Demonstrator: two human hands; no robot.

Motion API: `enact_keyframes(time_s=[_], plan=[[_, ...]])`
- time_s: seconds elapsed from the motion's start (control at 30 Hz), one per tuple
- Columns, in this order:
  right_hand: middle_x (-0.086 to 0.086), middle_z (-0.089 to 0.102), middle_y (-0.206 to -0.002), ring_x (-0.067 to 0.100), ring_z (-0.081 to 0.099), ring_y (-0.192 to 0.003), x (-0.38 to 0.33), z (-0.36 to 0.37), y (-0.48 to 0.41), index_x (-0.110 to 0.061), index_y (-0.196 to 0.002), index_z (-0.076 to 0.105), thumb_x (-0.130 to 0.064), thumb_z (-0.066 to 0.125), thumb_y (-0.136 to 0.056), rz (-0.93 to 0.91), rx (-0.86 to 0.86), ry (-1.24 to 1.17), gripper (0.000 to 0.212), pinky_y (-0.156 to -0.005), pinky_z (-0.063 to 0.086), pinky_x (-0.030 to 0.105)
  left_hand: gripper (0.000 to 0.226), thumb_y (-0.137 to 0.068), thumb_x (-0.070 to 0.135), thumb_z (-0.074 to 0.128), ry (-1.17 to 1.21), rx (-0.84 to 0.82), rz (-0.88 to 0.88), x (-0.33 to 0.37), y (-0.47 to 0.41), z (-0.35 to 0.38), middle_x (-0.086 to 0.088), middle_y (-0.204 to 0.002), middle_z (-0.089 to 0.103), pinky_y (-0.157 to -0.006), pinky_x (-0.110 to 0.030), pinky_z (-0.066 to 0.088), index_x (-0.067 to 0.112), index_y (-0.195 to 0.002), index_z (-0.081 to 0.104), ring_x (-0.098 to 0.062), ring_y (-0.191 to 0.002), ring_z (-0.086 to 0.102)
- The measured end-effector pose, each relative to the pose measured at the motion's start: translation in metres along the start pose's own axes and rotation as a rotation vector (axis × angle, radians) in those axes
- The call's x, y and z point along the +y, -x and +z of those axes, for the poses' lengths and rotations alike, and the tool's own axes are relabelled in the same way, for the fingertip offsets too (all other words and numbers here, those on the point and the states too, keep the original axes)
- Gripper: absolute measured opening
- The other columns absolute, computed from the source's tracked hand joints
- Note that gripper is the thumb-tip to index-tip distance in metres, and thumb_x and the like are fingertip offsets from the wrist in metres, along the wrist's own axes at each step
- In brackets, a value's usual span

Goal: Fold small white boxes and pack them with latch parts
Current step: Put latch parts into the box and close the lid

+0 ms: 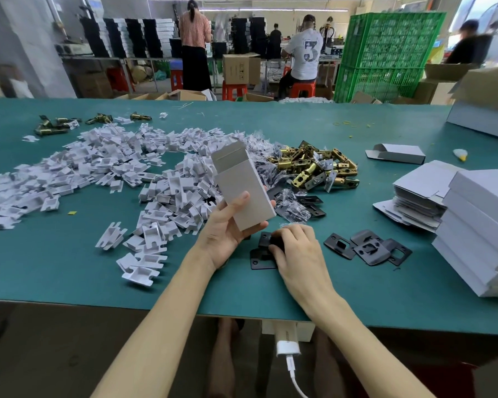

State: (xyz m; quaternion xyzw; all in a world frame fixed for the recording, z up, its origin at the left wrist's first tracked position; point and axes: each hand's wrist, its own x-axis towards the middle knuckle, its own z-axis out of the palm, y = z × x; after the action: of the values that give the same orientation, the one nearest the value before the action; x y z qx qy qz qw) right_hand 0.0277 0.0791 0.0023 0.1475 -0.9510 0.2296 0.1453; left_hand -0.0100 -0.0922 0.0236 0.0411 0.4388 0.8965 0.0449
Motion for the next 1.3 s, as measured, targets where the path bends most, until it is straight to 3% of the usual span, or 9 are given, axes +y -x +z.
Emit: enact_keyframes(time_s=[0.13, 0.27, 0.5, 0.6, 0.7, 0.9, 1.03, 1.17, 1.3], plan=[[0.004, 0.055, -0.138, 0.02, 0.04, -0.135, -0.004, -0.004, 0.002, -0.007, -0.137, 0.057, -0.019, 0.056, -0.103, -0.037, 0.063, -0.067, 0.036, -0.113, 0.037, 0.034, 0.053, -0.094, 0.021, 0.071, 0.116, 0.053, 0.056, 0.0, -0.002, 0.002, -0.016, -0.119, 0.074, -0.072, -0.038, 0.063, 0.006, -0.142, 0.054, -0.031, -0.108, 0.074], [0.004, 0.052, -0.143, 0.018, 0.036, -0.137, -0.007, -0.007, -0.005, -0.007, -0.143, 0.052, -0.015, 0.054, -0.104, -0.084, 0.039, -0.123, 0.041, -0.116, 0.027, 0.025, 0.041, -0.09, 0.02, 0.074, 0.341, 0.158, 0.143, 0.008, -0.004, -0.008, -0.01, -0.102, 0.077, -0.071, -0.034, 0.064, 0.01, -0.128, 0.061, -0.025, -0.094, 0.076], [0.01, 0.046, -0.149, 0.024, 0.035, -0.14, 0.008, -0.019, -0.084, -0.008, -0.149, 0.044, -0.012, 0.05, -0.104, -0.036, 0.015, -0.081, 0.046, -0.116, 0.03, 0.033, 0.035, -0.095, 0.019, 0.073, 0.303, 0.095, 0.087, 0.007, -0.002, -0.005, -0.012, -0.11, 0.075, -0.069, -0.034, 0.063, 0.011, -0.128, 0.066, -0.028, -0.1, 0.074], [0.015, 0.043, -0.152, 0.031, 0.039, -0.137, 0.031, -0.028, -0.125, -0.009, -0.152, 0.04, 0.009, 0.045, -0.096, 0.038, -0.013, 0.061, 0.059, -0.112, 0.04, 0.044, 0.034, -0.093, 0.018, 0.074, 0.242, 0.063, 0.038, 0.004, -0.002, -0.001, -0.013, -0.111, 0.076, -0.067, -0.035, 0.064, 0.012, -0.126, 0.067, -0.03, -0.1, 0.076], [0.012, 0.041, -0.153, 0.036, 0.043, -0.131, 0.054, -0.03, -0.148, -0.014, -0.151, 0.042, 0.018, 0.052, -0.086, -0.02, -0.127, 0.343, 0.074, -0.1, 0.05, 0.048, 0.039, -0.093, 0.018, 0.074, 0.215, 0.054, 0.028, 0.002, -0.004, 0.0, -0.013, -0.115, 0.075, -0.067, -0.035, 0.064, 0.013, -0.131, 0.064, -0.032, -0.105, 0.075], [0.01, 0.051, -0.131, 0.03, 0.05, -0.117, 0.071, -0.016, -0.163, -0.009, -0.122, 0.054, 0.006, 0.07, -0.08, -0.229, -0.065, 0.649, 0.047, -0.089, 0.05, 0.039, 0.048, -0.095, 0.019, 0.073, 0.14, 0.051, -0.003, -0.001, -0.012, 0.001, -0.019, -0.134, 0.067, -0.069, -0.037, 0.063, 0.011, -0.139, 0.058, -0.042, -0.128, 0.063], [0.013, 0.056, -0.116, 0.031, 0.056, -0.103, 0.07, -0.019, -0.164, -0.006, -0.112, 0.055, 0.012, 0.067, -0.078, -0.255, 0.025, 0.602, 0.04, -0.084, 0.049, 0.039, 0.045, -0.097, 0.02, 0.071, 0.058, 0.003, -0.026, -0.004, -0.013, 0.003, -0.016, -0.129, 0.07, -0.072, -0.038, 0.064, 0.009, -0.139, 0.058, -0.04, -0.121, 0.067], [0.014, 0.059, -0.108, 0.031, 0.057, -0.096, 0.071, -0.035, -0.158, -0.002, -0.107, 0.058, 0.0, 0.064, -0.093, -0.16, 0.148, 0.325, 0.015, -0.076, 0.05, 0.039, 0.048, -0.098, 0.016, 0.068, 0.007, -0.006, -0.034, -0.005, -0.014, 0.002, -0.02, -0.138, 0.064, -0.077, -0.044, 0.064, 0.005, -0.143, 0.055, -0.039, -0.124, 0.064], [0.014, 0.063, -0.115, 0.031, 0.059, -0.103, 0.08, -0.06, -0.147, -0.001, -0.12, 0.062, -0.019, 0.069, -0.096, 0.05, 0.231, 0.006, 0.031, -0.084, 0.044, 0.037, 0.052, -0.092, 0.018, 0.076, -0.087, 0.004, -0.052, -0.007, -0.012, 0.005, -0.017, -0.131, 0.069, -0.085, -0.044, 0.062, 0.007, -0.139, 0.057, -0.033, -0.116, 0.068]])
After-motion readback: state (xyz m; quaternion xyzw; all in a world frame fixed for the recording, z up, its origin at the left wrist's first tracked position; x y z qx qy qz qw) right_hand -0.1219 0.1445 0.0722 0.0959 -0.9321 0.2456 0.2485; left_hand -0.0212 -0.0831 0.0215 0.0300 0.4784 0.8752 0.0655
